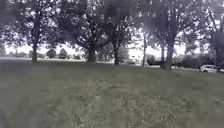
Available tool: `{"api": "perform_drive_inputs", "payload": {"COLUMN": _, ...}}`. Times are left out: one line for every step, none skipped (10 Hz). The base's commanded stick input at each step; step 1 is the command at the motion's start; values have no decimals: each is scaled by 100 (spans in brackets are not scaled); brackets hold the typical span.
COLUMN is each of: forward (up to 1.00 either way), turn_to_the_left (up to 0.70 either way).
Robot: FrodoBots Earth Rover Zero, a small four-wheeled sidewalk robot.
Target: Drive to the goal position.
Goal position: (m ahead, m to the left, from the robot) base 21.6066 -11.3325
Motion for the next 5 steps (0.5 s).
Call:
{"api": "perform_drive_inputs", "payload": {"forward": 70, "turn_to_the_left": 0}}
{"api": "perform_drive_inputs", "payload": {"forward": 70, "turn_to_the_left": 0}}
{"api": "perform_drive_inputs", "payload": {"forward": 70, "turn_to_the_left": 0}}
{"api": "perform_drive_inputs", "payload": {"forward": 70, "turn_to_the_left": 0}}
{"api": "perform_drive_inputs", "payload": {"forward": 70, "turn_to_the_left": 0}}
